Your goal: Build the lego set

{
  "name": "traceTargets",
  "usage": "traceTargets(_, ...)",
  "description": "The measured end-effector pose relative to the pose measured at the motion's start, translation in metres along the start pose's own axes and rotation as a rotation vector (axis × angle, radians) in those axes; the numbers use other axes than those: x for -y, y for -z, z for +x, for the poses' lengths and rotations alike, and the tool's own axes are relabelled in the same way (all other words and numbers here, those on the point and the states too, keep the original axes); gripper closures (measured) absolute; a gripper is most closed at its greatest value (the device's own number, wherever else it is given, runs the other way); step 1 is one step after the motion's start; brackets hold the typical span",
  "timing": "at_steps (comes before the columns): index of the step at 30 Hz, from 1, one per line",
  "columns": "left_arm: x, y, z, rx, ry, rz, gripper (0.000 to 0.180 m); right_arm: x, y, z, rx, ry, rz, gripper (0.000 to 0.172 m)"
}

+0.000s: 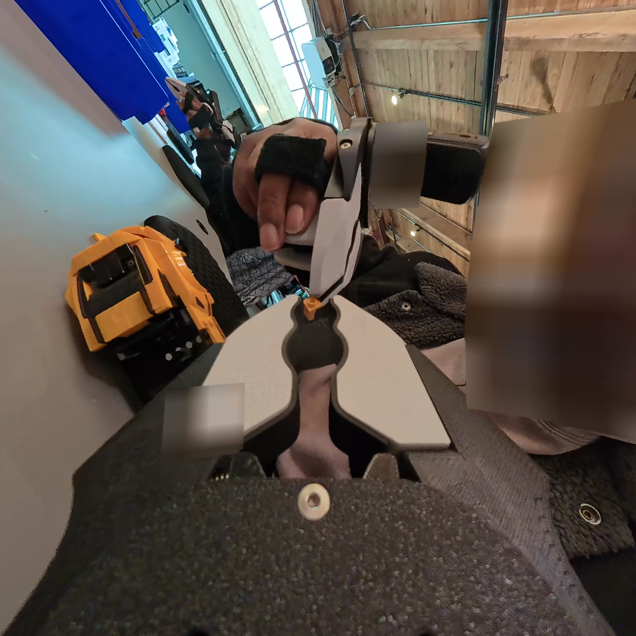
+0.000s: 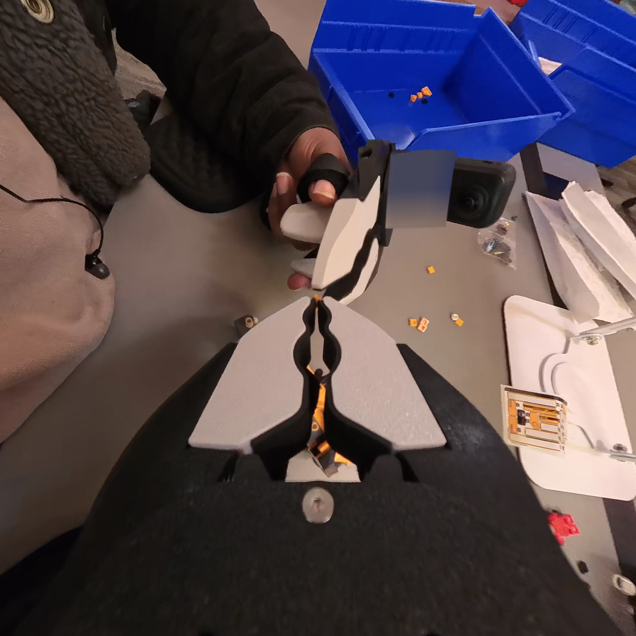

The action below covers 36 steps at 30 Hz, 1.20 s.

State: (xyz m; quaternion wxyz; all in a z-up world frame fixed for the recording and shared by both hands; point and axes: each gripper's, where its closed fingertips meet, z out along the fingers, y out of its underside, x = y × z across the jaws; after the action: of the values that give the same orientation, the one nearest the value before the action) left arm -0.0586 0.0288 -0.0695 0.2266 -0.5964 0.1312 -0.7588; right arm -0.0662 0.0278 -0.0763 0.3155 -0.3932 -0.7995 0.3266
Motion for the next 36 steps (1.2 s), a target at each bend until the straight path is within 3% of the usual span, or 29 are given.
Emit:
traceTargets(3, 0.005, 0.004, -0.005, 0.059, -0.058, 0.019, 0.168, -0.005, -0.001, -0.001, 0.078, -0.045, 0.009, 0.171)
traceTargets(8, -0.005, 0.019, -0.040, 0.387, -0.229, -0.088, 0.164, -0.026, -0.007, 0.001, 0.235, -0.029, -0.082, 0.171)
traceTargets(10, -0.013, 0.020, -0.046, 0.444, -0.261, -0.131, 0.160, -0.035, -0.012, -0.001, 0.309, -0.004, -0.142, 0.171)
traceTargets(18, -0.030, 0.010, -0.051, 0.379, -0.175, -0.189, 0.157, -0.051, -0.023, -0.014, 0.500, 0.069, -0.260, 0.171)
traceTargets(25, -0.029, 0.009, -0.060, 0.353, -0.051, -0.167, 0.162, -0.056, -0.025, -0.015, 0.536, 0.100, -0.277, 0.171)
traceTargets(36, -0.033, 0.000, -0.064, 0.379, 0.010, -0.151, 0.172, -0.056, -0.024, -0.015, 0.529, 0.138, -0.237, 0.171)
